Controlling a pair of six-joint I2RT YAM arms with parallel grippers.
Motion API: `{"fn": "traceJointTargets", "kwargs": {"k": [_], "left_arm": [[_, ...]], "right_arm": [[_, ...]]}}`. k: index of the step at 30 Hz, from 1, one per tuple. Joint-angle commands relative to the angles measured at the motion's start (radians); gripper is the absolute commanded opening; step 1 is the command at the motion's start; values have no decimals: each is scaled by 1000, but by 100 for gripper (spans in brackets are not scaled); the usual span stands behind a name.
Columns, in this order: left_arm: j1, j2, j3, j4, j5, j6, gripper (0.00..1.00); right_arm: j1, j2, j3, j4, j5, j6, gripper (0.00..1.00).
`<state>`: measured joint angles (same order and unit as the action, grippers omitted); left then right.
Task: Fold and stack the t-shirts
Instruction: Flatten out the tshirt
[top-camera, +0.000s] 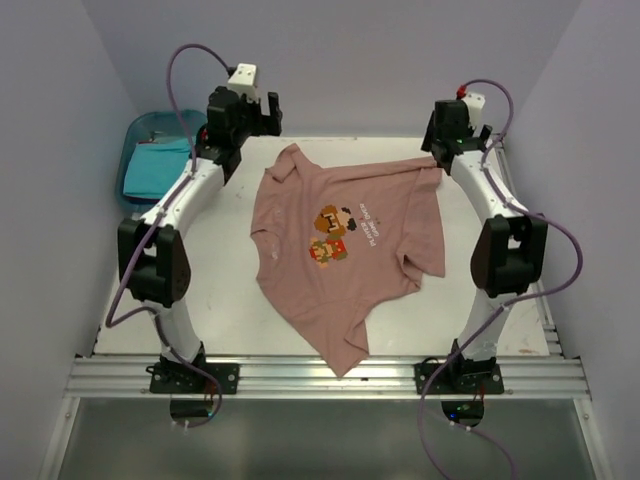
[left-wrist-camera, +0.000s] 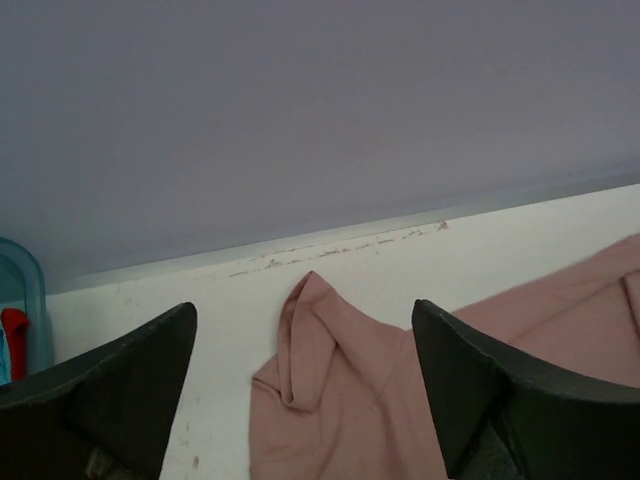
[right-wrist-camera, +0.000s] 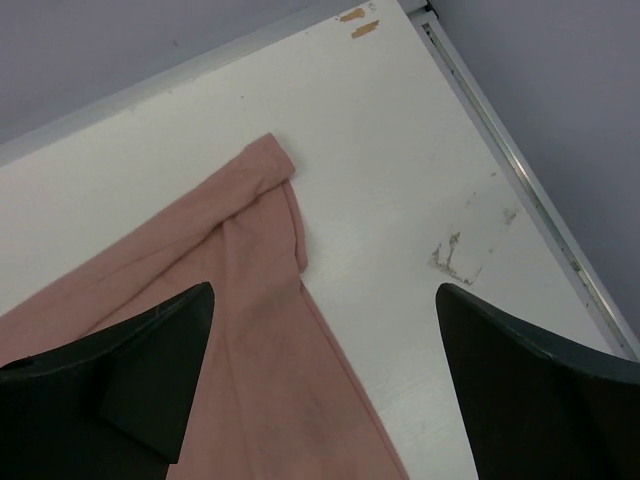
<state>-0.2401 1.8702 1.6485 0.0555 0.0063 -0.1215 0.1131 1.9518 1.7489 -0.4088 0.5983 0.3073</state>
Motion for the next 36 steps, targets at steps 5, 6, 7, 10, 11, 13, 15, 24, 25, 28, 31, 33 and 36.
{"fn": "traceJointTargets", "kwargs": {"k": [5, 6, 7, 10, 11, 13, 15, 24, 25, 28, 31, 33, 36], "left_arm": [[-8, -190, -334, 20, 193, -147, 27], [-13, -195, -361, 4, 220, -183, 13], [-21, -198, -403, -9, 230, -193, 4], [-67, -194, -467, -39, 245, -219, 0], [-92, -191, -480, -45, 248, -228, 0], [-119, -169, -515, -36, 267, -279, 0], [-157, -149, -533, -5, 316, -332, 0], [-320, -172, -599, -121, 343, -429, 0], [-330, -183, -633, -131, 336, -438, 0], [-373, -220, -699, -166, 311, -460, 0], [-415, -246, -753, -175, 284, -471, 0], [-438, -241, -763, -187, 281, -471, 0], [-465, -206, -770, -219, 255, -468, 0]], "right_arm": [[16, -286, -251, 16, -97, 68, 43], [16, -304, -276, 4, -95, 84, 0], [16, -332, -298, -14, -86, 102, 0], [17, -358, -345, -106, -55, 182, 0], [17, -360, -357, -132, -48, 193, 0], [17, -357, -371, -180, -46, 205, 0], [16, -344, -391, -217, -43, 231, 0], [17, -321, -497, -234, -236, 265, 0], [17, -320, -506, -237, -267, 268, 0], [20, -312, -552, -231, -299, 268, 0], [20, -301, -592, -234, -307, 262, 0], [22, -295, -612, -239, -313, 260, 0], [25, -274, -631, -240, -313, 256, 0]]}}
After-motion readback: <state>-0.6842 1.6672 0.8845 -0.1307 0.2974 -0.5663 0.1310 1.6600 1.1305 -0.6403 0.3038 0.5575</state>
